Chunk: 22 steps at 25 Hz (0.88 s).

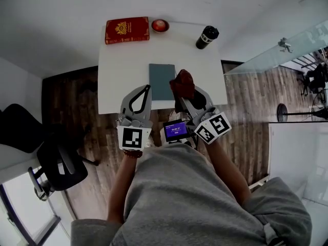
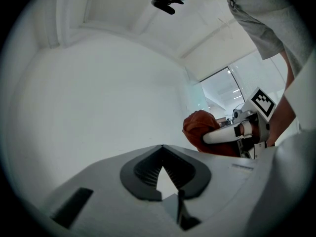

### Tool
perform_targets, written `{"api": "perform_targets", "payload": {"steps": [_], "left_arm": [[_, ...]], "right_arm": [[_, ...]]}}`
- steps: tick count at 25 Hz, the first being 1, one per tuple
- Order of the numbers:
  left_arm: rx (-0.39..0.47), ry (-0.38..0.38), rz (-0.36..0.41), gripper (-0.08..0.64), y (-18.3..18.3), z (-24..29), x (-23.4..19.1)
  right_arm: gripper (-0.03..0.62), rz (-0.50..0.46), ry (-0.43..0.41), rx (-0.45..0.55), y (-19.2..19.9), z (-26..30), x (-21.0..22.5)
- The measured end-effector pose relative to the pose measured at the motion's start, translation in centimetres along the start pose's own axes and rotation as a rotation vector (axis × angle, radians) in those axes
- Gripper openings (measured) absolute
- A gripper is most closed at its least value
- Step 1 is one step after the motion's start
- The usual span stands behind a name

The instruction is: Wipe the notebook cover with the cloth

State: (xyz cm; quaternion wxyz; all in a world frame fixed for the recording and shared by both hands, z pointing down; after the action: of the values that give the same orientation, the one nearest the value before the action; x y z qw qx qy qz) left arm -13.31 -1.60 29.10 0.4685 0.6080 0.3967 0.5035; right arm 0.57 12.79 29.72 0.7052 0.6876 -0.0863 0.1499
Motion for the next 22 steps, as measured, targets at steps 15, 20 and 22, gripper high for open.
{"api": "perform_targets", "payload": {"steps": [15,20,22], "left_arm": [[-0.033,-0.007,-0.006,0.003,1.0,-0.4,-0.3],[-0.043,-0.006,-0.013,0.003,1.2,-0.5,0.0],[-0.039,-0.007,-0.012,0.003,1.2,-0.5,0.0]], "right_arm": [[0.112,-0.023,-0.025,-0.047,0.9,1.3,-0.5],[0.112,-0.022,-0.029,-0.045,0.8,1.3,-0.4],[0.112,-0.021,-0.029,-0.046,0.8,1.2,-0.4]]}}
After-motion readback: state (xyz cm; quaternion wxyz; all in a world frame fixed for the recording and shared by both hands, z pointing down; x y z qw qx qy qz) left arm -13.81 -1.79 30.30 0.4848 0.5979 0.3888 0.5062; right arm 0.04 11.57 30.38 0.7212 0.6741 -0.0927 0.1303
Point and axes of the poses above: the fingertips, and each gripper's own axes: z forward along the fingers, x to its right, y out of its underside, the point moved 8 cm from there along -z, backward along the fingers, and after that the axes turned 7 degrees about z, right-handed, at the moved point
